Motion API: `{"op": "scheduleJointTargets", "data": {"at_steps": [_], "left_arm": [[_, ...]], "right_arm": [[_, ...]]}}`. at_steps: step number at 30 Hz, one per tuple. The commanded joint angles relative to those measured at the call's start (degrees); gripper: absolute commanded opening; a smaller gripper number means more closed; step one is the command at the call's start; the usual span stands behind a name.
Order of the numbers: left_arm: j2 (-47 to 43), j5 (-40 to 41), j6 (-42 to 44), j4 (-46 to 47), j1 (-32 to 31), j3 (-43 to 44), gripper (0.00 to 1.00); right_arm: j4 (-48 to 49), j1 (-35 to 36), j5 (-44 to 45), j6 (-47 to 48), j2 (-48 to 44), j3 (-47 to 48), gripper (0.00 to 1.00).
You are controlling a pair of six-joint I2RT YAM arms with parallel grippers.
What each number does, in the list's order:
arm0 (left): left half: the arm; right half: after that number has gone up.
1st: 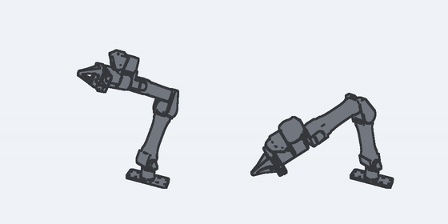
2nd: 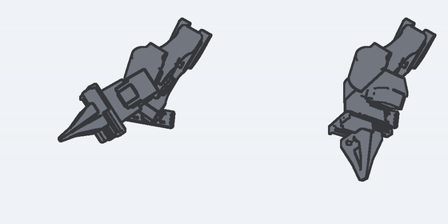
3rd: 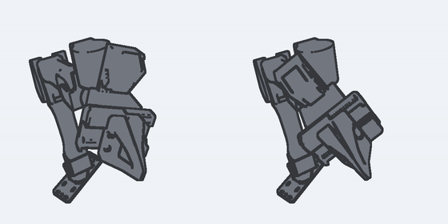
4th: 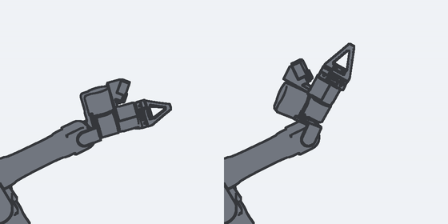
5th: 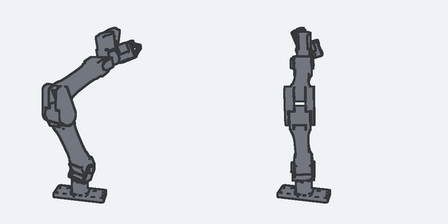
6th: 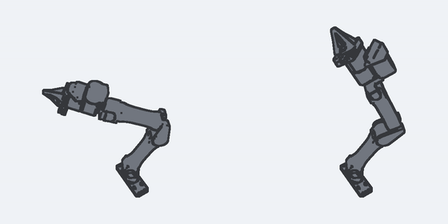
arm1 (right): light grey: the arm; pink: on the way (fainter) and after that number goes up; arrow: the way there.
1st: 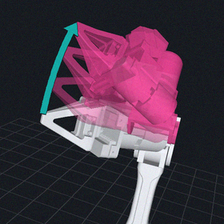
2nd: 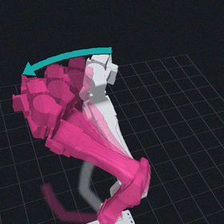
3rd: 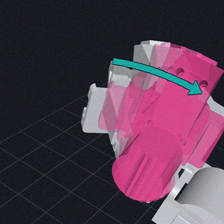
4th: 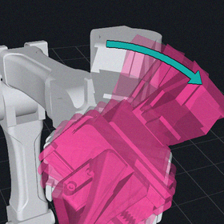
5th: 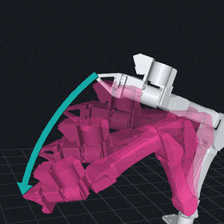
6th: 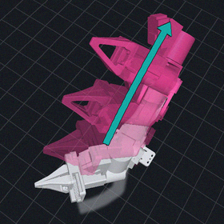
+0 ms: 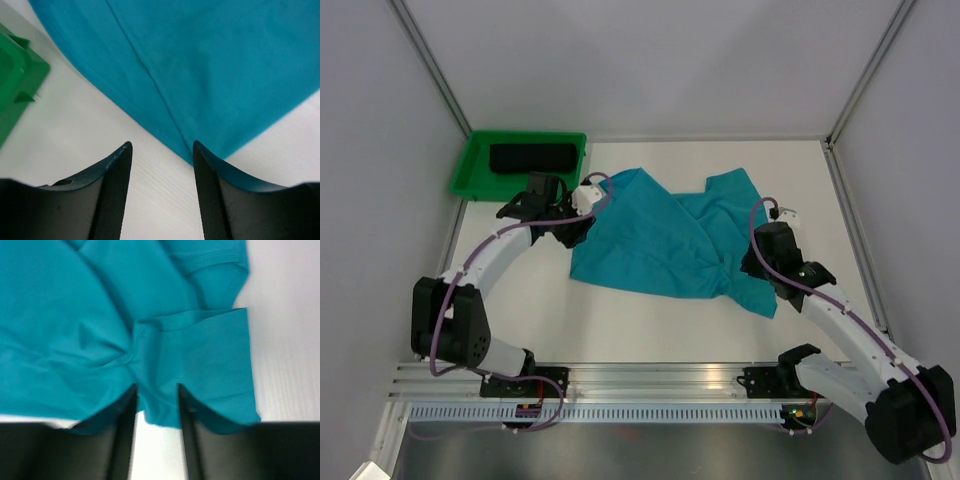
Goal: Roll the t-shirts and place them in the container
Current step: Flatten the tshirt
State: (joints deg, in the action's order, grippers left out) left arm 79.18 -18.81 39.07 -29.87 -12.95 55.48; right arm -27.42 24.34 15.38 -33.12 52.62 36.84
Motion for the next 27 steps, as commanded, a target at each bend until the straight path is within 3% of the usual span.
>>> {"op": "scheduleJointTargets", "data": {"at_steps": [1,2,3,9,13,20,27], "left_arm": [[8.17,0.34,-10.67,0.07,-1.72,9.98,0.56],[12.88,2.44,-11.38,-0.01,-3.03,11.73,0.55],[14.93,3.42,-12.69,-0.02,-3.57,15.15,0.56],[31.11,6.67,-17.61,-2.03,-3.92,28.16,0.58],[34.37,5.36,-17.98,-2.83,-4.01,29.33,0.58],[37.36,4.22,-18.59,-2.83,-4.01,30.12,0.60],[39.21,3.43,-17.36,-3.79,-4.28,30.74,0.58]], "right_arm": [[1.57,-6.83,-3.22,2.27,7.21,1.57,0.37],[2.62,-8.94,-4.38,2.54,8.45,1.57,0.26],[4.11,-12.44,-4.91,2.80,9.68,1.57,0.25],[7.46,-18.26,-5.00,4.29,17.42,1.22,0.34],[8.61,-20.73,-5.01,5.52,21.03,1.22,0.40],[9.75,-22.49,-7.20,6.23,23.23,2.01,0.58],[13.44,-23.90,-13.00,6.06,26.73,1.22,0.52]]}}
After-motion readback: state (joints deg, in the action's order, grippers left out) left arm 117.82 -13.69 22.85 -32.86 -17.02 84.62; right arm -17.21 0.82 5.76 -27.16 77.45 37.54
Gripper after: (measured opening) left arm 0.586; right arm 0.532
